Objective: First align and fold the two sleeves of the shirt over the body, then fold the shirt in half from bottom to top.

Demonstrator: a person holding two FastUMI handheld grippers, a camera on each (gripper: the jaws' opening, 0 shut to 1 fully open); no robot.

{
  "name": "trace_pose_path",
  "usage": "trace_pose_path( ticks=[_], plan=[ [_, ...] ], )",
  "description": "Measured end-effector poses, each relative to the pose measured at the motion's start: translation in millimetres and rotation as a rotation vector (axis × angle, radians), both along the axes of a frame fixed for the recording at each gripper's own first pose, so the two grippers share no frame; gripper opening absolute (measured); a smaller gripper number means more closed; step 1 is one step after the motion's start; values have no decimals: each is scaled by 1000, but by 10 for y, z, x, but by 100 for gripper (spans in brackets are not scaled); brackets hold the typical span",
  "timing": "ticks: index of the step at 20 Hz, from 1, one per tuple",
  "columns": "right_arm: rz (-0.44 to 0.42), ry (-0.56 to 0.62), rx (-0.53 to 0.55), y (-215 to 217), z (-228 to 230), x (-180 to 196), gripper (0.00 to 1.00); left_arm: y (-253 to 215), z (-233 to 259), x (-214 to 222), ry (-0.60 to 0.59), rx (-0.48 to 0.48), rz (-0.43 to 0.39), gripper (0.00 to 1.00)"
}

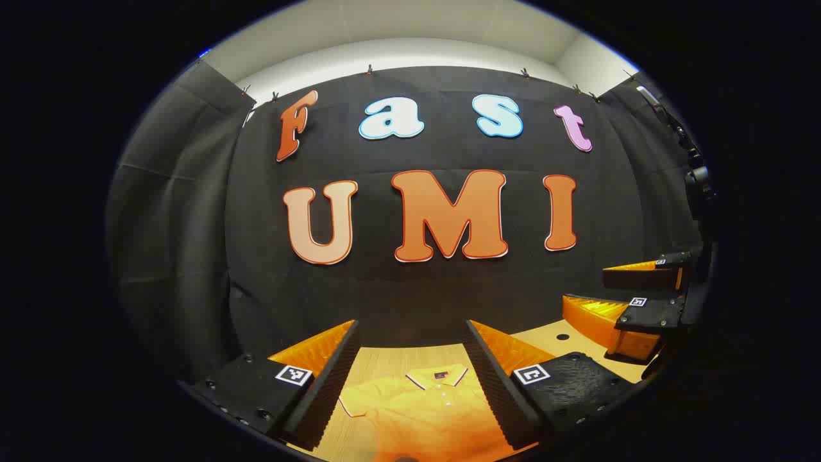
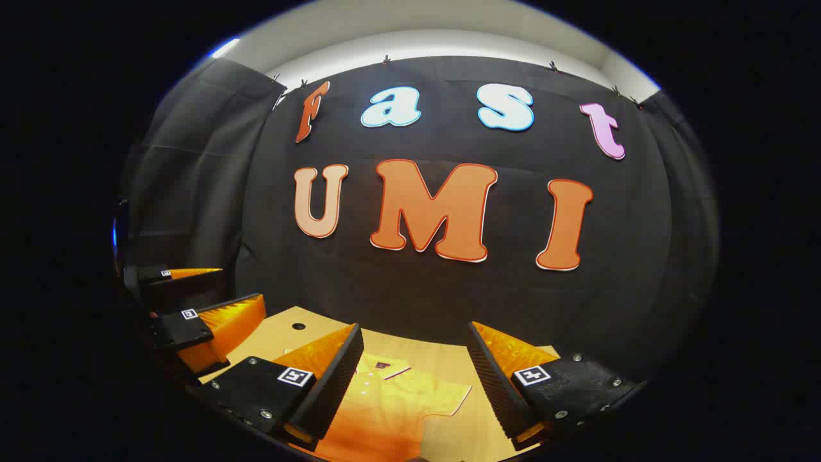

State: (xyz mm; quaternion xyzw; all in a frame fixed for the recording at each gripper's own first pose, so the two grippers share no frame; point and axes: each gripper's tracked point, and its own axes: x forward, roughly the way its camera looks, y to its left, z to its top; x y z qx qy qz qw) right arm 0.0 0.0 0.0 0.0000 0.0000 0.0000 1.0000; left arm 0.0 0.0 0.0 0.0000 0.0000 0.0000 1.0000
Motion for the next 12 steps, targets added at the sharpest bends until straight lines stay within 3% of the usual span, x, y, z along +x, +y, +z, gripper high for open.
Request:
trace_pose_path(
  ticks=[12],
  plan=[
    [-34, -1, -43, 177, 14, -201, 98, 196, -34, -223, -7, -4, -14, 98]
  ],
)
